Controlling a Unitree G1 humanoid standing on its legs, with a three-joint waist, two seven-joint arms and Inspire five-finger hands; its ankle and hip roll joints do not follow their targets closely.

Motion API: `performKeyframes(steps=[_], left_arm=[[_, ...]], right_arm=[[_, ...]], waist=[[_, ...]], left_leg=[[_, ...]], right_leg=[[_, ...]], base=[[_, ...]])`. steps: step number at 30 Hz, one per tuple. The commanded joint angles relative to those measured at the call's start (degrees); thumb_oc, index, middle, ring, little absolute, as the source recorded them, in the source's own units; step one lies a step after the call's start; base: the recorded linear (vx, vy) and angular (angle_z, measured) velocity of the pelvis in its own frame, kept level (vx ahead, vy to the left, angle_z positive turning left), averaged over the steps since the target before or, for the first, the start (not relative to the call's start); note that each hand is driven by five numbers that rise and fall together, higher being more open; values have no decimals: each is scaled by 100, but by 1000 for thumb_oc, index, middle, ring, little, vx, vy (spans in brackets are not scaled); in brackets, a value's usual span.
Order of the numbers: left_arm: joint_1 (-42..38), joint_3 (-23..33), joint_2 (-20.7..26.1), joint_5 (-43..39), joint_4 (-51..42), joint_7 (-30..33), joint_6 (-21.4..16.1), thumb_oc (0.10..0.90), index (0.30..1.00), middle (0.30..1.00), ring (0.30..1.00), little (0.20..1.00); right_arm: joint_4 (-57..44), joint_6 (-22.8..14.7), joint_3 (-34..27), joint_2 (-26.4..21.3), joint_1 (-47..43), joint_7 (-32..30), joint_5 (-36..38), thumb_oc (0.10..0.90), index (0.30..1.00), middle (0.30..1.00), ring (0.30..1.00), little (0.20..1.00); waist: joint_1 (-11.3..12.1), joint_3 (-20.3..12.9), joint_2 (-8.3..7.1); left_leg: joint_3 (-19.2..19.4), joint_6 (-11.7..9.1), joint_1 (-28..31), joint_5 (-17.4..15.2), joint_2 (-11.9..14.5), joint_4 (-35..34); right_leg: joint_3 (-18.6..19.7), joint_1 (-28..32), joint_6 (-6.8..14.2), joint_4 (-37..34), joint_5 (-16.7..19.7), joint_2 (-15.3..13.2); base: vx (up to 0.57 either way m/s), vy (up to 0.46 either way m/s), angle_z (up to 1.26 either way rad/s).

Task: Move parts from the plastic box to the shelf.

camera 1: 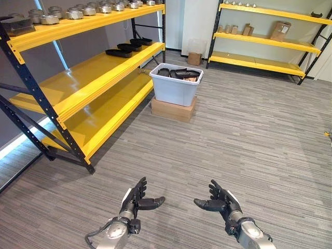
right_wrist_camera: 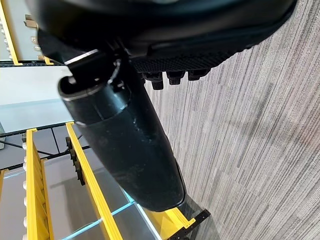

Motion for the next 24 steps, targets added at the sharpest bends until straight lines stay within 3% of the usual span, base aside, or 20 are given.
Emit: performKeyframes(steps=[1, 24], left_arm=[[-885, -37, -51, 88, 135, 107, -644, 900, 1000, 1000, 1000, 1000], [-912, -74, -92, 3, 159, 84, -596, 900, 1000, 1000, 1000, 1000]], right_arm=[[2, -555, -87, -64, -794, 13, -13, 900, 1000, 1000, 1000, 1000], [24, -509, -59, -62, -768, 16, -42, 900, 1000, 1000, 1000, 1000]], waist=[[116, -123, 206], [103, -115, 237]], left_leg=[[-302, -211, 206, -121, 381, -20], [-308, -211, 238, -137, 386, -20]], right_leg=[[-110, -65, 303, 142, -99, -325], [-137, -47, 291, 151, -117, -319]], base=[[0, 0, 0], [0, 0, 0]])
